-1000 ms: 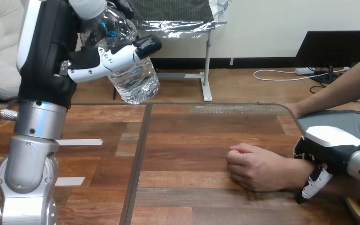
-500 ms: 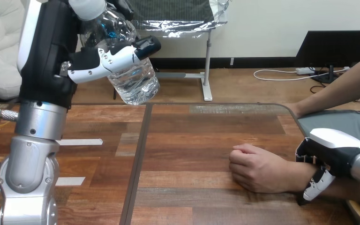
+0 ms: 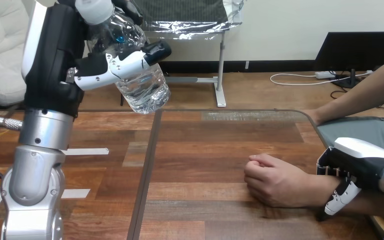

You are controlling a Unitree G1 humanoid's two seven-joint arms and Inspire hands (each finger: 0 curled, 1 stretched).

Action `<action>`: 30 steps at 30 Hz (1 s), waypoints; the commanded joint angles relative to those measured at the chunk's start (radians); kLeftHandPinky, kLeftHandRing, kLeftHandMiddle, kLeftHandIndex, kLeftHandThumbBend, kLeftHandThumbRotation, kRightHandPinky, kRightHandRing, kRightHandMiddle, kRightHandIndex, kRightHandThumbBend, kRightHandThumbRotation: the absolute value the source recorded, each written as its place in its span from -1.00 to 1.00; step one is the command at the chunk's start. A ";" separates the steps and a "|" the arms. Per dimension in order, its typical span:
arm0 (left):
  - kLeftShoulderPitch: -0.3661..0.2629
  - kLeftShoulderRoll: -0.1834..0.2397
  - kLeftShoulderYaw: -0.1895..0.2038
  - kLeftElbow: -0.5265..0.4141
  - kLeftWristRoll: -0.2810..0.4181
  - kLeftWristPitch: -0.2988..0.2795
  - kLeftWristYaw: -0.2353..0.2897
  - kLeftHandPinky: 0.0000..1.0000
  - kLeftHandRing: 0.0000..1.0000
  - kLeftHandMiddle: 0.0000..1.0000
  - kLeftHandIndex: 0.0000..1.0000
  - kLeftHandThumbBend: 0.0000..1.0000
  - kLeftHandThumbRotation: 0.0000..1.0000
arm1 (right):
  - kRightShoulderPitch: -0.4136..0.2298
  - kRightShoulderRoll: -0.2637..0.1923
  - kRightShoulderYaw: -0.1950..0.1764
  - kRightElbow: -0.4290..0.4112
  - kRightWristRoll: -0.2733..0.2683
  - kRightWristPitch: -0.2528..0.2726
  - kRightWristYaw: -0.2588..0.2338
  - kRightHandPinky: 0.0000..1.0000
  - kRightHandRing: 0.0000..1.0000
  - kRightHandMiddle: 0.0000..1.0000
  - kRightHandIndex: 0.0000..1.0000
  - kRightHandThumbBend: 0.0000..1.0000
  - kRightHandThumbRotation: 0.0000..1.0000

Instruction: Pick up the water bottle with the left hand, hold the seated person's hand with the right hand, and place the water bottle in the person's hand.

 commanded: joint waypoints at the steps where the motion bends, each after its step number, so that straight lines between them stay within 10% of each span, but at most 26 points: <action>1: -0.059 -0.004 -0.008 0.011 0.001 -0.004 0.015 -0.59 -0.47 -0.36 -0.26 0.27 -1.00 | 0.017 -0.012 -0.044 -0.056 0.045 0.020 0.020 -0.64 -0.51 -0.34 -0.21 0.81 -1.00; 30: -0.071 -0.029 -0.037 0.073 -0.009 0.008 0.011 -0.58 -0.46 -0.37 -0.29 0.16 -1.00 | -0.017 -0.064 -0.138 -0.182 0.106 0.019 0.048 -0.57 -0.46 -0.31 -0.25 0.89 -0.92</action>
